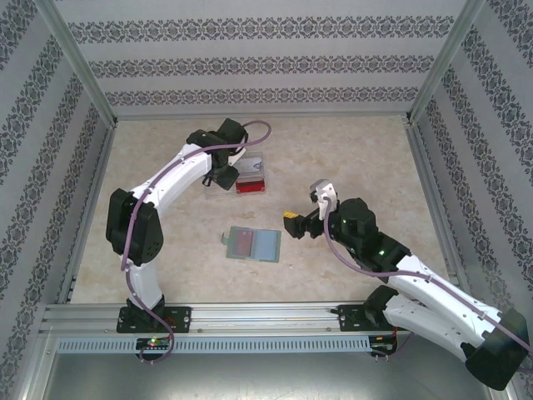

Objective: Take the credit cards out of the card holder

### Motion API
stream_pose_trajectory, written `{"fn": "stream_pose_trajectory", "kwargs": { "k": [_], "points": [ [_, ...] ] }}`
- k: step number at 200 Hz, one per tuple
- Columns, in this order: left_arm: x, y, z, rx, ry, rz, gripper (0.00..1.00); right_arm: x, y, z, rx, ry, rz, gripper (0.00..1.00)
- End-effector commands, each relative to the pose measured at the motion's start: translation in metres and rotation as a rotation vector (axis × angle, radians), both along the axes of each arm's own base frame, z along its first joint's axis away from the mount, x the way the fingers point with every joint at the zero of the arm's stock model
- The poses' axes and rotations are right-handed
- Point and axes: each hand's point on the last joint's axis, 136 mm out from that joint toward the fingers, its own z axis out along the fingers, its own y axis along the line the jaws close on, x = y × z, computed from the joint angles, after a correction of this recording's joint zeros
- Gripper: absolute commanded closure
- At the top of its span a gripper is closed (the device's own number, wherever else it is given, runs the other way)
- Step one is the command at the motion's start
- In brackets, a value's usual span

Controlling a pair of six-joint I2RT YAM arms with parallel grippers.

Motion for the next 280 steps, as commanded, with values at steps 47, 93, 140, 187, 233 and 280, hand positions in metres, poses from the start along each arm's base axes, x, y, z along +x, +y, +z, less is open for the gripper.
{"fn": "stream_pose_trajectory", "kwargs": {
  "k": [47, 93, 140, 187, 233, 280],
  "points": [
    [0.050, 0.020, 0.012, 0.013, -0.085, -0.061, 0.46, -0.001, 0.008, -0.014, 0.057, 0.055, 0.014, 0.02],
    [0.062, 0.031, -0.001, -0.064, -0.058, -0.024, 0.39, 0.001, 0.011, -0.018, 0.062, 0.070, 0.020, 0.02],
    [0.068, 0.032, -0.019, -0.118, -0.002, -0.007, 0.40, 0.003, 0.014, -0.025, 0.048, 0.085, 0.020, 0.02],
    [0.062, 0.028, -0.023, -0.154, 0.028, -0.020, 0.44, 0.005, 0.014, -0.027, 0.046, 0.090, 0.017, 0.02],
    [0.057, 0.031, -0.020, -0.146, 0.024, -0.020, 0.47, 0.004, 0.014, -0.026, 0.052, 0.088, 0.017, 0.02],
    [0.053, 0.033, -0.024, -0.137, 0.036, -0.019, 0.53, 0.004, 0.014, -0.026, 0.053, 0.089, 0.015, 0.02]
  ]
}}
